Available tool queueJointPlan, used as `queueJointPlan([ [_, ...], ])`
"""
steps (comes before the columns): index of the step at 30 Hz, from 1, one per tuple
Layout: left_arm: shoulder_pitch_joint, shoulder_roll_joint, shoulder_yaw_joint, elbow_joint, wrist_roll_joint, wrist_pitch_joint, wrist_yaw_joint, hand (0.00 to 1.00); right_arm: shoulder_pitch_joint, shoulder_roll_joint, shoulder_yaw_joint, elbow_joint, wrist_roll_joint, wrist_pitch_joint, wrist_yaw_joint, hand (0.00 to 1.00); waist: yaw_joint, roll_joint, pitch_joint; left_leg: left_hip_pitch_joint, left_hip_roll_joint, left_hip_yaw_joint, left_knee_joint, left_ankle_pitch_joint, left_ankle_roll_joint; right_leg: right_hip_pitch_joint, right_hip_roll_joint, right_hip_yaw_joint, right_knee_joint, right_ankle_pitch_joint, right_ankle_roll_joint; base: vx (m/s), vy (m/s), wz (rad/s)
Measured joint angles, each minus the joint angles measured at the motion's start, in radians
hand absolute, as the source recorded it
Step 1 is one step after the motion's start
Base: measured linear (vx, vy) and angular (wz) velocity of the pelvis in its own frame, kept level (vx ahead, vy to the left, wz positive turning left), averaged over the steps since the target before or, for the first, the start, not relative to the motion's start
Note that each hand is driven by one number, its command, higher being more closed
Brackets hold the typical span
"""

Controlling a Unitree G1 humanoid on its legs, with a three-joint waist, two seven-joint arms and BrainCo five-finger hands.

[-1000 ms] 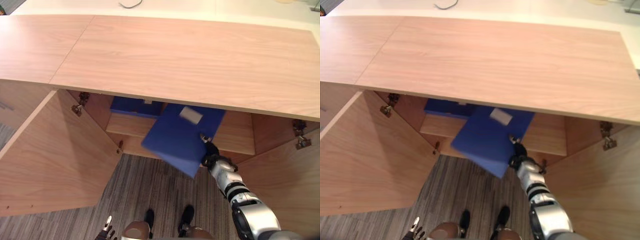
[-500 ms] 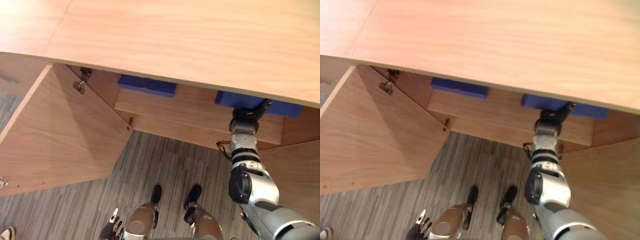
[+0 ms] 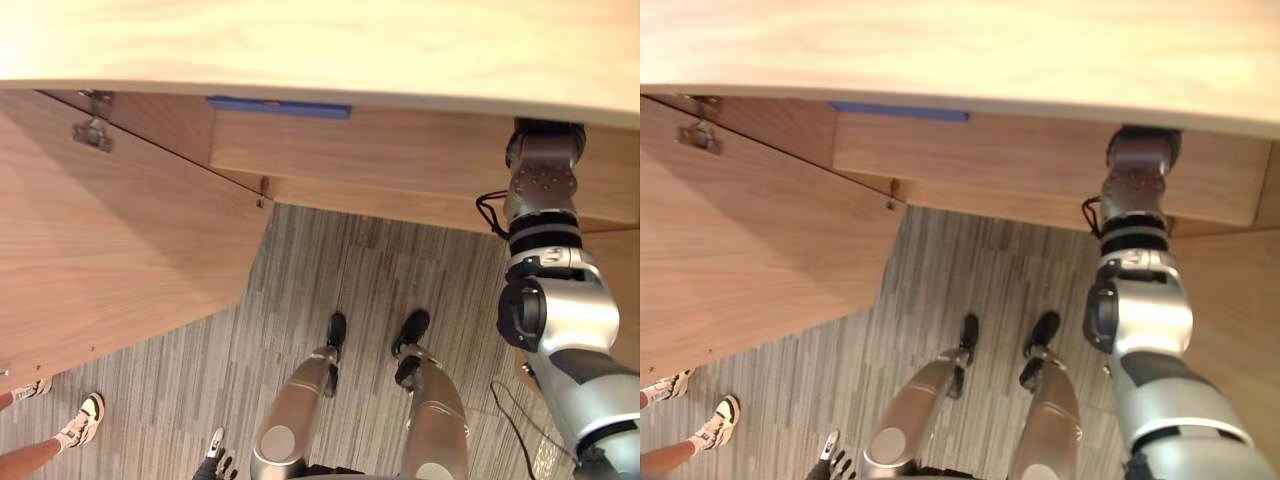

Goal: Walk over to the cabinet, pick up the folder, carry it to the office cabinet, place the folder inside the office cabinet, then close the office cabinet door

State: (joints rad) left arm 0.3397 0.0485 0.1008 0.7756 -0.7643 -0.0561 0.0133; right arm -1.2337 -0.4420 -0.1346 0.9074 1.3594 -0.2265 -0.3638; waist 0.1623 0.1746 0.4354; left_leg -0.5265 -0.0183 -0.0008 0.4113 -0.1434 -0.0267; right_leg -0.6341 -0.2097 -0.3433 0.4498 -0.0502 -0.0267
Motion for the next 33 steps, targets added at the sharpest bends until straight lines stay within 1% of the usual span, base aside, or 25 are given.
queueJointPlan([
  [1,-0.006,-0.01,0.017,0.016,-0.009,0.001,0.008,0.0,-0.009,-0.006,0.029,0.0,0.004,0.0,-0.005,1.0,0.0,0.002,0.001,-0.04,0.004,0.009,0.064,-0.028,0.005,-0.036,-0.002,0.019,0.045,-0.013,-0.001,-0.07,-0.002,-0.34],
  [2,-0.014,-0.019,0.033,0.029,-0.024,0.003,0.017,0.0,-0.022,-0.01,0.056,-0.001,0.018,-0.001,-0.015,1.0,0.002,0.004,0.003,-0.09,0.01,0.017,0.156,-0.069,0.01,-0.082,-0.005,0.04,0.115,-0.035,-0.004,-0.09,-0.017,-0.23],
  [3,-0.022,-0.025,0.044,0.036,-0.028,0.005,0.022,0.0,-0.031,-0.01,0.058,-0.001,0.032,-0.002,-0.02,1.0,0.002,0.006,0.007,-0.114,0.012,0.02,0.203,-0.088,0.012,-0.104,-0.007,0.054,0.152,-0.048,-0.005,-0.14,-0.035,-0.21],
  [4,-0.038,-0.036,0.062,0.04,-0.037,0.008,0.03,0.0,-0.048,-0.01,0.053,-0.01,0.054,-0.01,-0.033,1.0,0.002,0.011,0.011,-0.163,0.015,0.026,0.298,-0.123,0.016,-0.152,-0.014,0.083,0.233,-0.073,0.0,-0.17,-0.048,-0.15],
  [5,-0.058,-0.048,0.081,0.041,-0.046,0.009,0.04,0.0,-0.057,-0.01,0.052,-0.038,0.09,-0.029,-0.04,1.0,0.004,0.01,0.013,-0.207,0.015,0.037,0.371,-0.158,0.019,-0.202,-0.02,0.111,0.304,-0.097,0.005,-0.16,-0.043,-0.15],
  [6,-0.069,-0.052,0.084,0.041,-0.053,0.009,0.045,0.0,-0.06,-0.009,0.047,-0.057,0.106,-0.04,-0.042,1.0,0.007,0.011,0.014,-0.225,0.016,0.044,0.402,-0.175,0.023,-0.227,-0.022,0.125,0.335,-0.107,0.01,-0.13,-0.027,-0.17],
  [7,-0.087,-0.059,0.086,0.04,-0.059,0.009,0.05,0.0,-0.066,-0.007,0.034,-0.089,0.125,-0.054,-0.047,1.0,0.007,0.012,0.016,-0.254,0.015,0.051,0.445,-0.198,0.026,-0.261,-0.025,0.143,0.375,-0.122,0.015,-0.15,-0.009,-0.19],
  [9,-0.133,-0.086,0.109,0.039,-0.063,0.009,0.068,0.0,-0.077,-0.003,-0.04,-0.178,0.154,-0.089,-0.071,1.0,0.009,0.013,0.029,-0.33,0.016,0.066,0.549,-0.243,0.037,-0.336,-0.023,0.187,0.439,-0.158,0.036,-0.24,0.03,-0.24],
  [11,-0.151,-0.095,0.107,0.036,-0.066,0.011,0.076,0.0,-0.077,0.0,-0.077,-0.196,0.152,-0.089,-0.09,1.0,0.003,0.016,0.033,-0.369,0.018,0.07,0.597,-0.264,0.046,-0.377,-0.024,0.198,0.477,-0.166,0.044,-0.19,0.059,-0.12],
  [12,-0.162,-0.095,0.109,0.036,-0.067,0.011,0.083,0.0,-0.077,0.002,-0.098,-0.201,0.152,-0.09,-0.101,1.0,0.002,0.017,0.038,-0.386,0.018,0.072,0.613,-0.266,0.047,-0.392,-0.027,0.201,0.49,-0.17,0.049,-0.17,0.065,-0.01],
  [15,-0.17,-0.097,0.109,0.014,-0.088,0.008,0.105,0.0,-0.077,0.015,-0.152,-0.236,0.152,-0.091,-0.119,1.0,0.01,0.017,0.038,-0.412,0.009,0.071,0.626,-0.259,0.05,-0.418,-0.039,0.203,0.511,-0.169,0.049,-0.13,0.052,0.12],
  [16,-0.17,-0.097,0.109,0.009,-0.094,0.008,0.109,0.0,-0.077,0.017,-0.157,-0.246,0.152,-0.091,-0.12,1.0,0.012,0.017,0.038,-0.416,0.008,0.07,0.626,-0.256,0.05,-0.422,-0.04,0.203,0.511,-0.169,0.048,-0.06,0.026,0.11],
  [19,-0.17,-0.097,0.109,-0.004,-0.103,0.007,0.125,0.0,-0.077,0.02,-0.16,-0.268,0.152,-0.112,-0.121,1.0,0.018,0.017,0.038,-0.426,0.006,0.066,0.621,-0.25,0.047,-0.433,-0.042,0.2,0.514,-0.165,0.041,-0.01,0.02,0.07],
  [24,-0.17,-0.097,0.109,-0.057,-0.109,0.003,0.139,0.0,-0.077,0.021,-0.192,-0.304,0.152,-0.124,-0.133,1.0,0.019,0.017,0.038,-0.424,-0.009,0.047,0.581,-0.231,0.036,-0.427,-0.057,0.181,0.493,-0.163,0.038,0.04,0.036,0.15],
  [28,-0.169,-0.097,0.109,-0.063,-0.11,0.002,0.146,0.0,-0.077,0.015,-0.193,-0.306,0.152,-0.132,-0.145,1.0,0.017,0.015,0.04,-0.4,-0.014,0.041,0.537,-0.215,0.033,-0.399,-0.064,0.164,0.459,-0.159,0.033,0.04,0.059,0.09],
  [32,-0.168,-0.097,0.11,-0.07,-0.114,0.002,0.153,0.0,-0.076,-0.014,-0.19,-0.305,0.152,-0.131,-0.156,1.0,0.011,0.015,0.04,-0.377,-0.028,0.023,0.485,-0.193,0.029,-0.373,-0.073,0.146,0.426,-0.159,0.033,0.06,0.062,0.16],
  [33,-0.168,-0.097,0.11,-0.075,-0.114,0.001,0.155,0.0,-0.076,-0.027,-0.186,-0.303,0.152,-0.129,-0.156,0.0,0.01,0.014,0.041,-0.377,-0.029,0.018,0.477,-0.19,0.028,-0.37,-0.073,0.139,0.42,-0.159,0.033,0.05,0.043,0.11],
])
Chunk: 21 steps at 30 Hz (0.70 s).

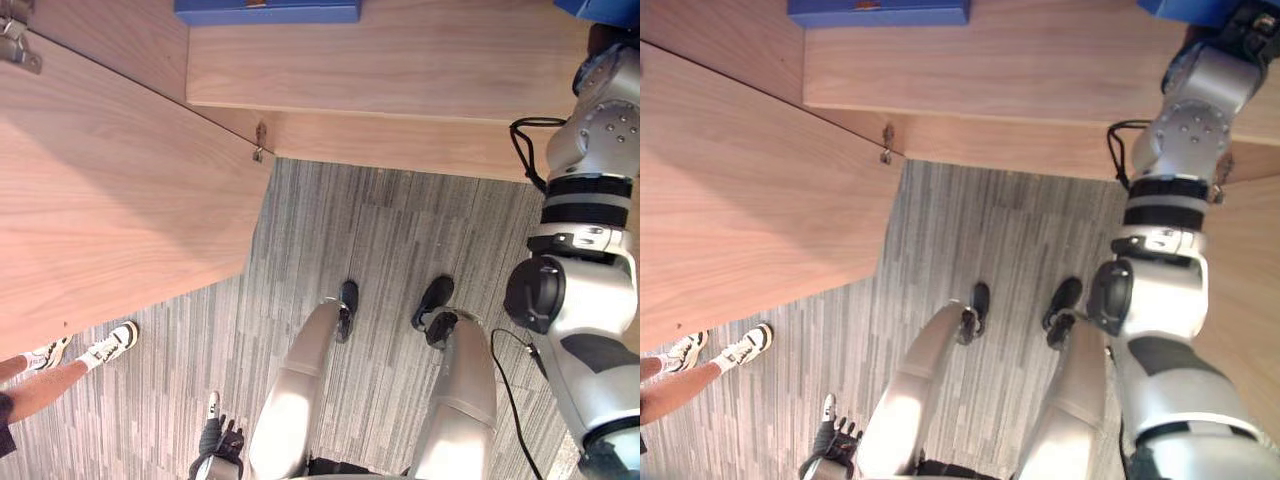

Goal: Walk over to the cabinet, pick up the folder, carry it to the office cabinet, place the folder inside the office cabinet, then close the office cabinet door

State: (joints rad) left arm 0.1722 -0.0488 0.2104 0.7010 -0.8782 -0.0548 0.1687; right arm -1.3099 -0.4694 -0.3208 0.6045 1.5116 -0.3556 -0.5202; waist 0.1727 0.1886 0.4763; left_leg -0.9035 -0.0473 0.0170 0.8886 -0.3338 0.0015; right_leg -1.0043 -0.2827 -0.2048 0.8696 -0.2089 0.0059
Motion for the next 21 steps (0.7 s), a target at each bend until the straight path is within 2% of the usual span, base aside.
queueJointPlan([
  [5,0.001,0.0,-0.001,-0.004,-0.018,-0.002,0.0,0.0,-0.004,-0.024,0.05,0.009,-0.007,0.008,-0.002,0.0,-0.013,-0.009,0.006,0.03,0.0,-0.005,-0.042,0.008,-0.004,0.03,0.001,-0.012,-0.029,0.001,-0.002,0.06,0.042,0.03],
  [8,0.015,0.001,-0.001,-0.004,-0.018,-0.003,0.0,0.0,-0.015,-0.056,0.054,0.022,-0.051,0.015,-0.002,0.0,-0.022,-0.009,0.006,0.066,0.0,0.0,-0.071,0.009,-0.001,0.061,0.003,-0.013,-0.054,0.004,-0.005,0.06,0.049,-0.06],
  [10,0.026,0.002,0.0,-0.004,-0.018,-0.005,0.0,0.0,-0.032,-0.076,0.09,0.024,-0.087,0.039,0.0,0.0,-0.029,-0.01,0.006,0.08,0.0,0.004,-0.084,0.009,0.0,0.075,0.004,-0.013,-0.062,0.006,-0.004,0.07,0.066,-0.06],
  [21,0.039,0.003,-0.001,-0.004,-0.025,-0.016,0.0,0.0,-0.082,-0.086,0.168,0.103,-0.159,0.087,0.006,0.0,-0.051,-0.012,0.005,0.107,0.006,0.028,-0.114,0.012,0.005,0.092,0.006,-0.01,-0.08,0.01,-0.005,0.03,0.044,-0.03],
])
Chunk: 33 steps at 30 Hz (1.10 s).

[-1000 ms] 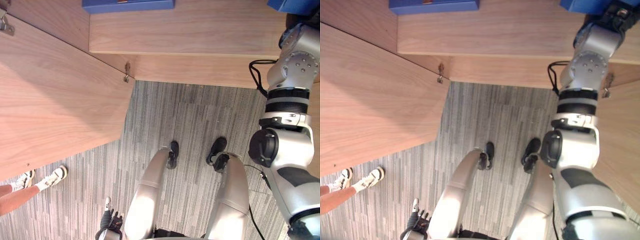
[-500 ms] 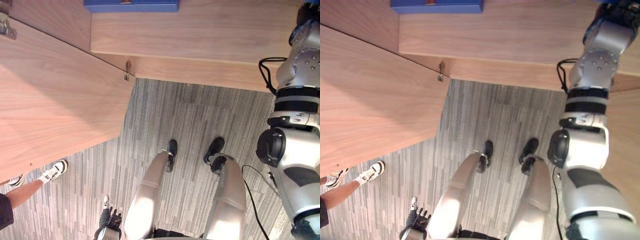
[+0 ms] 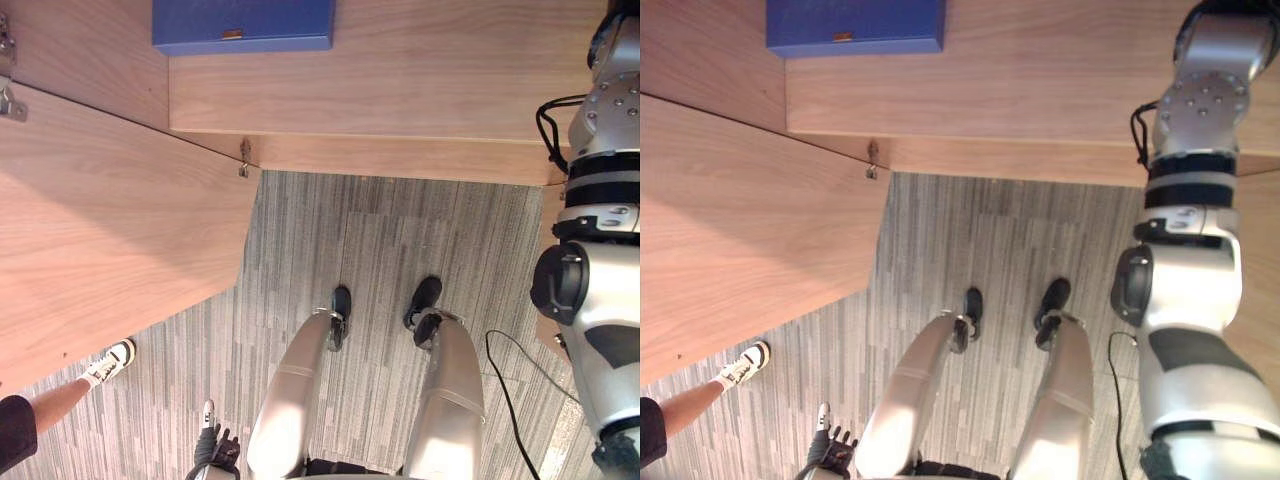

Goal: Walk over to the cabinet, pick up the folder, carry it to the office cabinet, place the folder inside the office cabinet, then close the office cabinet door

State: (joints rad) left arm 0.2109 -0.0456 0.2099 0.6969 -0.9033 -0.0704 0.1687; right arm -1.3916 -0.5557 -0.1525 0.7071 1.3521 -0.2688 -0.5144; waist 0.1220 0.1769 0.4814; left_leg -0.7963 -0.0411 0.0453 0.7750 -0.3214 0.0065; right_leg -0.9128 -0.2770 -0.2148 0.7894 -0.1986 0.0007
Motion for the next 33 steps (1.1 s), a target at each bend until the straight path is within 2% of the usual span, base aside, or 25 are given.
queueJointPlan([
  [8,0.008,0.001,0.0,-0.001,-0.001,-0.005,0.0,0.0,0.0,-0.003,0.044,0.086,-0.003,0.019,0.007,0.0,-0.002,-0.012,-0.007,0.017,0.002,0.001,-0.02,0.011,0.0,0.017,0.005,-0.001,-0.02,0.01,-0.001,0.0,0.0,0.0],
  [11,0.008,0.001,0.001,-0.001,-0.001,-0.007,0.0,0.0,0.003,-0.007,0.106,0.149,-0.017,0.064,0.021,0.0,-0.003,-0.012,-0.007,0.021,0.004,0.001,-0.024,0.015,-0.002,0.021,0.008,-0.001,-0.027,0.015,-0.002,0.0,0.0,0.0],
  [12,0.008,0.001,0.001,-0.001,-0.001,-0.007,0.0,0.0,0.007,-0.005,0.146,0.189,-0.038,0.095,0.027,0.0,-0.003,-0.012,-0.007,0.029,0.004,0.001,-0.032,0.018,-0.002,0.027,0.009,-0.001,-0.033,0.017,-0.003,-0.01,0.031,-0.02],
  [14,0.008,0.001,0.006,-0.001,-0.001,-0.009,0.0,0.0,0.016,0.002,0.2,0.227,-0.043,0.127,0.034,0.0,-0.002,-0.016,-0.011,0.033,0.004,0.002,-0.044,0.025,-0.004,0.029,0.012,-0.001,-0.044,0.022,-0.004,0.0,0.0,0.0],
  [17,0.008,0.001,0.009,-0.007,0.0,-0.009,0.0,0.0,0.028,0.021,0.283,0.3,-0.045,0.155,0.039,0.0,-0.002,-0.027,-0.016,0.039,0.004,0.004,-0.069,0.04,-0.007,0.032,0.015,-0.002,-0.064,0.033,-0.007,0.0,0.0,0.0],
  [23,0.009,0.001,0.022,-0.021,0.0,-0.01,-0.001,0.0,0.056,0.051,0.413,0.394,-0.038,0.163,0.042,0.0,0.0,-0.033,-0.04,0.067,0.007,0.003,-0.091,0.045,-0.007,0.063,0.021,-0.004,-0.087,0.039,-0.005,0.0,0.009,-0.01],
  [29,0.009,0.0,0.044,-0.019,0.0,-0.01,-0.002,0.0,0.059,0.065,0.422,0.408,-0.037,0.171,0.048,0.0,0.003,-0.037,-0.043,0.07,0.012,0.003,-0.085,0.045,-0.007,0.069,0.027,-0.005,-0.087,0.041,-0.007,0.0,0.0,0.0],
  [33,0.008,0.0,0.047,-0.017,0.008,-0.01,-0.004,0.0,0.071,0.062,0.442,0.435,-0.072,0.205,0.066,0.0,0.003,-0.037,-0.047,0.083,0.014,0.001,-0.083,0.045,-0.007,0.085,0.028,-0.007,-0.088,0.041,-0.007,-0.02,0.003,0.0],
])
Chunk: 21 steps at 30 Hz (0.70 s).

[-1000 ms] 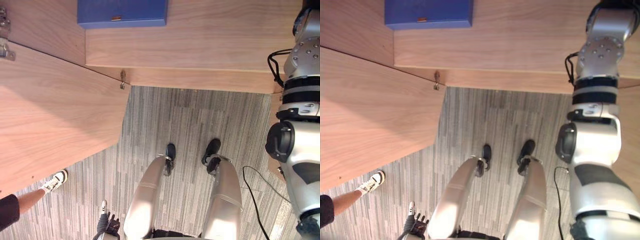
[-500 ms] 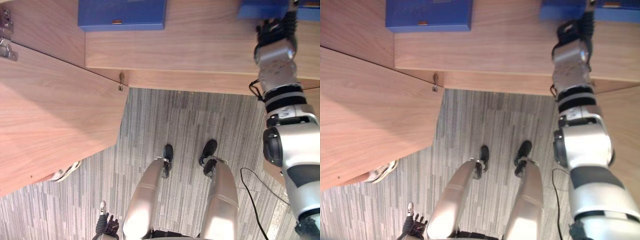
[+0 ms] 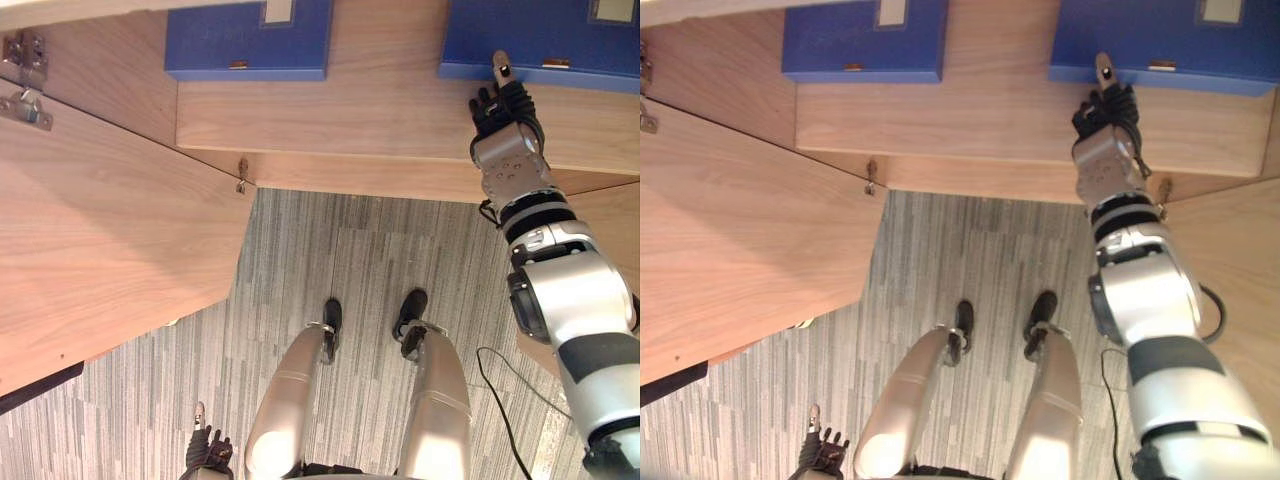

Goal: Walk over to the cabinet, pick up the folder, carry it to the office cabinet, place the folder inside the office cabinet, then close the office cabinet door

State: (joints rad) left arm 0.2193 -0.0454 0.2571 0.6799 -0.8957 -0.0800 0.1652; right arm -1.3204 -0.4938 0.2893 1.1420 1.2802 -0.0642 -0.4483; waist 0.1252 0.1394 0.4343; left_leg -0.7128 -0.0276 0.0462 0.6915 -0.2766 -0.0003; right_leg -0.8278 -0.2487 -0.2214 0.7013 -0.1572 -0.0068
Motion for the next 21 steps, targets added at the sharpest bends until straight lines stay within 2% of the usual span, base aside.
queueJointPlan([
  [3,0.0,0.0,0.003,0.004,0.002,0.0,-0.018,0.0,0.015,-0.033,0.118,0.028,-0.219,0.075,0.055,0.0,0.0,0.0,0.0,-0.002,0.001,-0.002,0.009,0.0,0.0,0.003,0.002,-0.001,-0.002,0.003,0.0,-0.05,0.011,0.0],
  [6,0.0,0.001,0.014,0.019,0.01,0.0,-0.031,0.0,0.037,-0.05,0.215,0.055,-0.37,0.11,0.1,0.0,0.002,0.0,-0.019,-0.003,0.002,-0.005,0.009,0.0,0.0,0.006,0.003,-0.006,-0.01,0.005,0.0,-0.03,0.008,0.01],
  [9,0.002,0.012,0.044,0.04,0.032,0.004,-0.064,0.0,0.067,-0.054,0.302,0.1,-0.591,0.157,0.203,0.0,0.002,-0.002,-0.056,0.0,0.003,-0.007,0.0,0.003,-0.001,0.011,0.005,-0.01,-0.018,0.006,-0.001,0.0,0.0,0.0],
  [11,0.002,0.026,0.05,0.041,0.036,0.007,-0.079,0.0,0.074,-0.057,0.301,0.116,-0.676,0.165,0.241,0.0,0.004,-0.003,-0.061,0.003,0.003,-0.009,-0.008,0.009,-0.003,0.014,0.006,-0.014,-0.026,0.01,-0.003,-0.01,-0.003,0.02],
  [12,0.002,0.035,0.067,0.042,0.036,0.011,-0.093,0.0,0.082,-0.06,0.302,0.117,-0.786,0.173,0.275,0.0,0.005,-0.003,-0.063,0.003,0.004,-0.012,-0.013,0.013,-0.004,0.016,0.007,-0.018,-0.031,0.012,-0.004,-0.01,-0.008,0.04],
  [13,0.002,0.039,0.077,0.043,0.036,0.013,-0.1,0.0,0.086,-0.061,0.301,0.116,-0.842,0.178,0.292,0.0,0.005,-0.004,-0.064,0.004,0.004,-0.013,-0.014,0.014,-0.004,0.017,0.007,-0.019,-0.032,0.013,-0.005,-0.01,-0.011,0.04],
  [15,0.002,0.056,0.09,0.057,0.037,0.016,-0.121,0.0,0.113,-0.07,0.293,0.108,-1.025,0.19,0.336,0.0,0.012,-0.004,-0.065,0.023,0.004,-0.013,-0.023,0.017,-0.005,0.034,0.008,-0.021,-0.037,0.013,-0.005,0.0,0.0,0.0],
  [18,0.002,0.058,0.137,0.08,0.044,0.027,-0.14,0.0,0.163,-0.079,0.218,0.068,-1.145,0.191,0.361,0.0,0.021,-0.006,-0.067,0.031,0.007,-0.014,-0.027,0.017,-0.005,0.045,0.013,-0.021,-0.046,0.016,-0.007,-0.02,-0.005,-0.03],
  [21,0.002,0.059,0.167,0.106,0.055,0.033,-0.153,0.0,0.188,-0.08,0.155,0.036,-1.184,0.19,0.374,0.0,0.019,-0.006,-0.067,0.03,0.008,-0.011,-0.033,0.019,-0.002,0.044,0.015,-0.021,-0.055,0.023,-0.006,-0.01,0.003,-0.01],
])
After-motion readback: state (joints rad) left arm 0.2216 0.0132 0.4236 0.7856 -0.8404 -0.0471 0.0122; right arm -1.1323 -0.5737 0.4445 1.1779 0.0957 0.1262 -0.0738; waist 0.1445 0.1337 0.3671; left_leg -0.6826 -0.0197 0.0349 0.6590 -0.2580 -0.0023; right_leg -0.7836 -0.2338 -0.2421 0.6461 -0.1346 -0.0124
